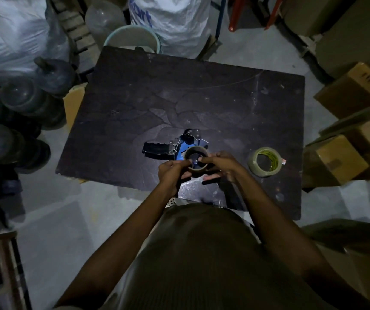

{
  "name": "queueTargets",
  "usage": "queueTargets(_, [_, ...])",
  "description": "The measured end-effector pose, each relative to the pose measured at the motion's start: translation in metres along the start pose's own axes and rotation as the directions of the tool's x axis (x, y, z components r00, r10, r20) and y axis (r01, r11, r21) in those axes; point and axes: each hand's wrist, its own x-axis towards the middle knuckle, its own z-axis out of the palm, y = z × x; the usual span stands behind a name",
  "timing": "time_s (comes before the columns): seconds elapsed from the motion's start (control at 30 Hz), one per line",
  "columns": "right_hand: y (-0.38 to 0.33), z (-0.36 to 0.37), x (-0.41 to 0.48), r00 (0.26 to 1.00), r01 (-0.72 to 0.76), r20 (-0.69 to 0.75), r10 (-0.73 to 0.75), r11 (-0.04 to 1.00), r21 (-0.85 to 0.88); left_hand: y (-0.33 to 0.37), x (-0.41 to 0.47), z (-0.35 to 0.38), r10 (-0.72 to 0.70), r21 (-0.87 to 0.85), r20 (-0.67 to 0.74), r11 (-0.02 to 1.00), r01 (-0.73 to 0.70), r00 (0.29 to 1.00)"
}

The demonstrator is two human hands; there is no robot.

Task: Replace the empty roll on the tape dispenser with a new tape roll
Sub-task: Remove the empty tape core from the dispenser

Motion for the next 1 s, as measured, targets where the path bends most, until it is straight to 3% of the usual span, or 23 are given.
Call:
queueTargets(0.13, [0.0,-0.005,-0.002,0.996,-0.002,0.093,-0.001,0.999,0.04,0.003,-0.002,-0.004,-0.032,-0.048,0.017,0.998,0.032,0.999])
queueTargets(0.37, [0.005,-0.005,0.002,0.996,-0.067,0.063,0.063,0.995,0.074,0.004,-0.003,-0.004,-0.06,0.016,0.037,0.998,0.059,0.998])
queueTargets(0.67, [-0.002,-0.017,-0.003,0.998,0.014,0.064,-0.007,0.994,-0.108,0.005,-0.004,-0.002,-0.061,0.122,0.083,0.991,0.051,0.995])
queueTargets(1.0, [-0.009,-0.012,-0.018,0.992,0.123,0.007,-0.123,0.992,-0.017,0.02,-0.018,0.006,0.09,0.063,0.094,0.993,-0.096,0.992])
